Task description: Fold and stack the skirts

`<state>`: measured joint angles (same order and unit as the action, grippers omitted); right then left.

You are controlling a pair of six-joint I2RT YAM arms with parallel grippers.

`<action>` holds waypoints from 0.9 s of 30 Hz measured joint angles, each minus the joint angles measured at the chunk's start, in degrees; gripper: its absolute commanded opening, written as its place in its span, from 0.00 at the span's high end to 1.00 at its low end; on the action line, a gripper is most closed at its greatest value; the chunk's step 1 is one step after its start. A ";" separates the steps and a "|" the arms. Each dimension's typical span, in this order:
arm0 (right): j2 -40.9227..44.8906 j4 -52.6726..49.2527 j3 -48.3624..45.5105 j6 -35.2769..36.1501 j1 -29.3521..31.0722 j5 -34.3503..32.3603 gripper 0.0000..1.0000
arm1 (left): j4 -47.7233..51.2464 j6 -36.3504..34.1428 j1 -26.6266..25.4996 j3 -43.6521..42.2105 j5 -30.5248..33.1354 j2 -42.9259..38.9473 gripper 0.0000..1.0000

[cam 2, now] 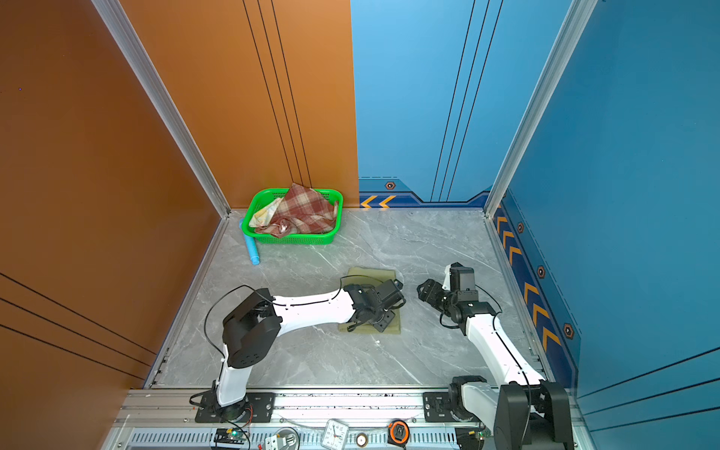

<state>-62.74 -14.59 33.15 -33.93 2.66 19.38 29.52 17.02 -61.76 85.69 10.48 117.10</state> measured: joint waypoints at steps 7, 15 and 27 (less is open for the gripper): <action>-0.63 -1.40 0.15 -0.70 1.60 1.18 0.28 | 0.11 -1.68 -0.31 0.94 0.02 0.66 0.58; -2.25 -5.49 0.46 -0.83 1.97 3.50 0.28 | 0.28 -2.67 -0.28 3.43 0.42 2.71 0.95; -2.25 -6.51 0.46 -0.81 1.79 3.58 0.28 | 0.35 -2.69 -0.13 4.24 2.89 3.02 1.00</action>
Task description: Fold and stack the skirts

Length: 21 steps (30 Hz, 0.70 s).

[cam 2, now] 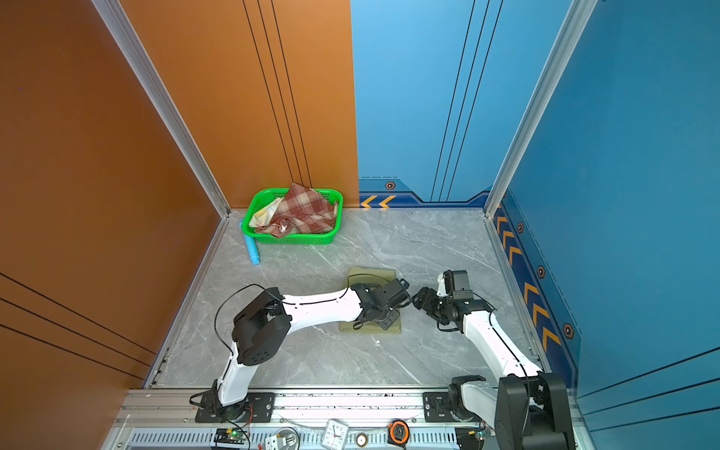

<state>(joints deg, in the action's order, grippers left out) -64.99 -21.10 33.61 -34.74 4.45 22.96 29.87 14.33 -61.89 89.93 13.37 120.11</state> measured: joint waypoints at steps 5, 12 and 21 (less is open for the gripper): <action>0.00 0.00 0.15 0.02 -0.33 -0.02 0.28 | -0.02 0.00 0.33 0.00 1.68 -2.27 1.00; -0.28 0.00 0.63 0.02 -0.33 0.00 0.28 | -0.17 0.07 0.44 0.00 4.37 -5.05 1.00; -0.74 0.04 0.63 0.02 -0.33 0.00 0.28 | -0.52 1.77 1.90 0.00 8.15 -5.09 1.00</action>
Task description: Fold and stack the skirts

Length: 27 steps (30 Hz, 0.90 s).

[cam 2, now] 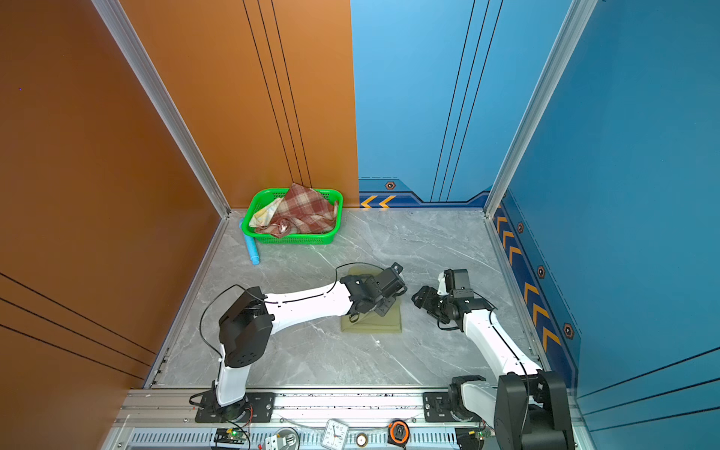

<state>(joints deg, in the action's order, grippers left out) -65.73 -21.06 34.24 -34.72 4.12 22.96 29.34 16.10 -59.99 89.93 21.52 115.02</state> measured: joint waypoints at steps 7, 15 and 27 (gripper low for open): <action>-1.97 1.66 0.00 -0.72 1.66 0.90 0.33 | -1.81 1.55 0.00 -1.18 3.89 -2.86 1.00; -9.29 8.94 0.00 -3.89 6.49 1.55 0.42 | -4.35 3.45 0.00 -2.23 5.90 -5.31 1.00; -19.69 18.03 2.75 -6.29 9.46 1.90 0.51 | -5.18 5.22 -0.02 -3.72 5.95 -5.31 1.00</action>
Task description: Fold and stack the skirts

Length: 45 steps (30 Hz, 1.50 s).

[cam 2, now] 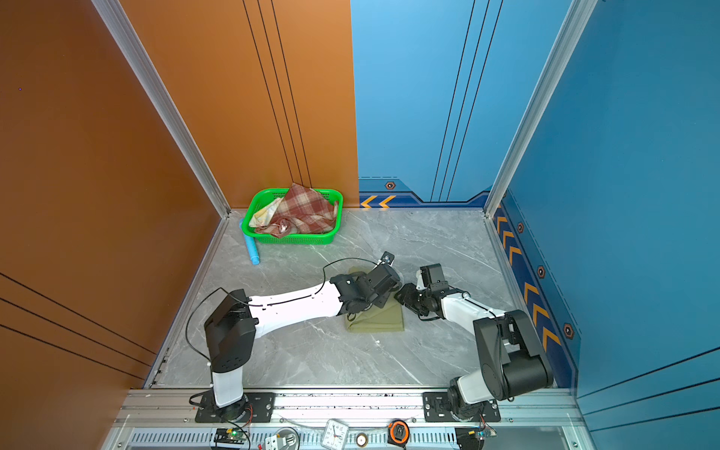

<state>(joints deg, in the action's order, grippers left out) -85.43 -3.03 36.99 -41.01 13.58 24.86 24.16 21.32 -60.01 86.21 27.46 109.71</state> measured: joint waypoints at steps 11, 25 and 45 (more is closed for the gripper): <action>-5.35 3.10 2.45 0.17 1.99 -1.07 0.90 | -0.24 1.31 0.00 -0.28 0.46 0.00 1.00; -0.85 -4.24 12.37 3.96 8.72 -6.82 1.00 | -4.02 9.14 0.28 -12.28 8.13 -10.14 1.00; -19.56 -13.94 42.34 6.67 35.69 -14.36 0.38 | -4.52 49.29 -1.55 -58.49 31.26 -52.00 0.54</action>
<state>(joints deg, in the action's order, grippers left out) -104.99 -16.97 79.33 -34.35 49.28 10.50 19.64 70.61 -61.56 27.73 58.72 57.71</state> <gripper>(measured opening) 0.456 0.398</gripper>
